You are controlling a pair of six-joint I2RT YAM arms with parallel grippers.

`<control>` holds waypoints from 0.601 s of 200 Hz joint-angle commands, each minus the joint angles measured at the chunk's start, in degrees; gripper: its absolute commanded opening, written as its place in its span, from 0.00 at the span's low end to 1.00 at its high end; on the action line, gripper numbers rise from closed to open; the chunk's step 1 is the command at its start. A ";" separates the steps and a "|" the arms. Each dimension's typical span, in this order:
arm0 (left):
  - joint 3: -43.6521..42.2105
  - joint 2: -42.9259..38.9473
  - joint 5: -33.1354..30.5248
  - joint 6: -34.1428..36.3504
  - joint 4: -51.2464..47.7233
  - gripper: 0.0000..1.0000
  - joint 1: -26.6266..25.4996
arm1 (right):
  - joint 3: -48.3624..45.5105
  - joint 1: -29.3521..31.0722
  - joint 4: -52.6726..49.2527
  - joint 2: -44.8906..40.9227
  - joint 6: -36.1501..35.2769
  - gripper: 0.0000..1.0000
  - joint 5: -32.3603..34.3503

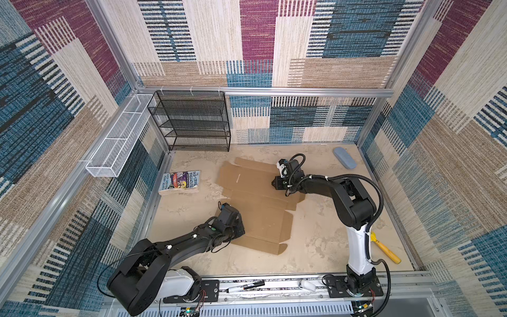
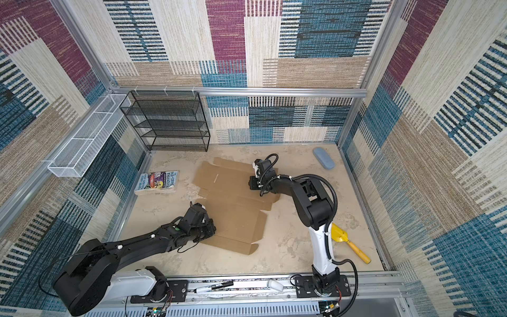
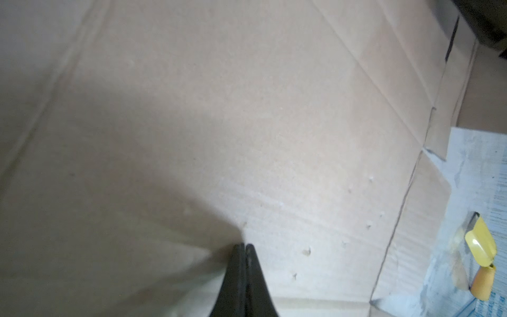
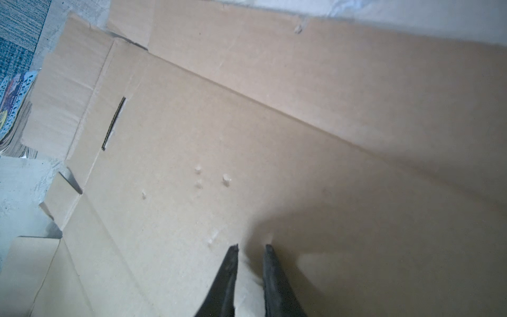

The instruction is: Fold the paper box

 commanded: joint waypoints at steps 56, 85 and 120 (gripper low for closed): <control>9.50 -0.42 -5.49 3.22 -11.72 0.00 -1.91 | -1.53 1.95 -4.75 -6.82 -2.24 0.27 3.71; 12.46 0.22 -4.42 10.16 -15.01 0.00 1.72 | -11.32 3.32 -4.17 -15.24 -0.32 0.26 5.77; 12.09 2.48 -3.27 14.58 -12.46 0.00 6.26 | -23.17 5.47 -2.45 -24.98 3.66 0.22 5.73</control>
